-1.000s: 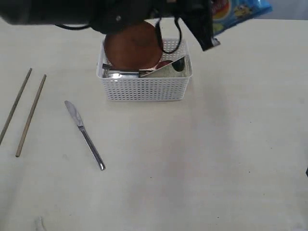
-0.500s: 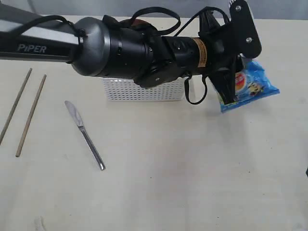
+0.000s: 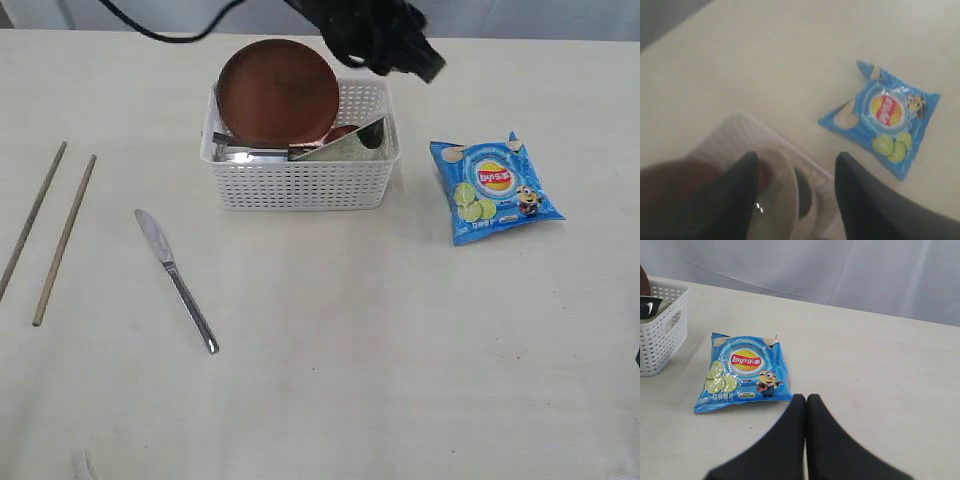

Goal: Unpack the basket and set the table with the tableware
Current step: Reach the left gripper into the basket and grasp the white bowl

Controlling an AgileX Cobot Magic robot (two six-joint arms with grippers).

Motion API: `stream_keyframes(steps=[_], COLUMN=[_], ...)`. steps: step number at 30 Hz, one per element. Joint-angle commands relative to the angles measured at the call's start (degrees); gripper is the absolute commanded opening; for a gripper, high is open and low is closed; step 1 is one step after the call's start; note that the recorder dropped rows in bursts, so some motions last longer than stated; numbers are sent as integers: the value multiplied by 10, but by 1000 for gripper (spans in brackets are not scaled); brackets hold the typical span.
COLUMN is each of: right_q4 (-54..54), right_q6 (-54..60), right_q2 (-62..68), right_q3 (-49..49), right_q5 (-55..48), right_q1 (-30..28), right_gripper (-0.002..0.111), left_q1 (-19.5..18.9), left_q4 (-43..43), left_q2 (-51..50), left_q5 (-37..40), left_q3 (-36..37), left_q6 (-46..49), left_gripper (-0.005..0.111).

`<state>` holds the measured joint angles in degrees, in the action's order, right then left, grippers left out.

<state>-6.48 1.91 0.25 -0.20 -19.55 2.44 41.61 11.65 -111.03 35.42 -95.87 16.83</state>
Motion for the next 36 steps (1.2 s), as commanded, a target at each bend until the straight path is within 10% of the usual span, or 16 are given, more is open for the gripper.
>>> stream_keyframes(steps=[1, 15, 22, 36], right_q4=[-3, -3, -3, -3], right_q6=[0, 0, 0, 0], right_q2=[-2, -2, -2, -2], right_q3=[2, 2, 2, 2], right_q5=[2, 2, 2, 2], right_q1=[0, 0, 0, 0], right_gripper=[0, 0, 0, 0], left_q1=[-83, -89, -89, -89], left_q4=[208, 231, 231, 236], left_q2=[-48, -128, -132, -89], left_q5=[214, 155, 155, 158], left_q3=[-41, -40, -40, -40], left_q6=[135, 244, 255, 281], left_gripper=[45, 42, 0, 0])
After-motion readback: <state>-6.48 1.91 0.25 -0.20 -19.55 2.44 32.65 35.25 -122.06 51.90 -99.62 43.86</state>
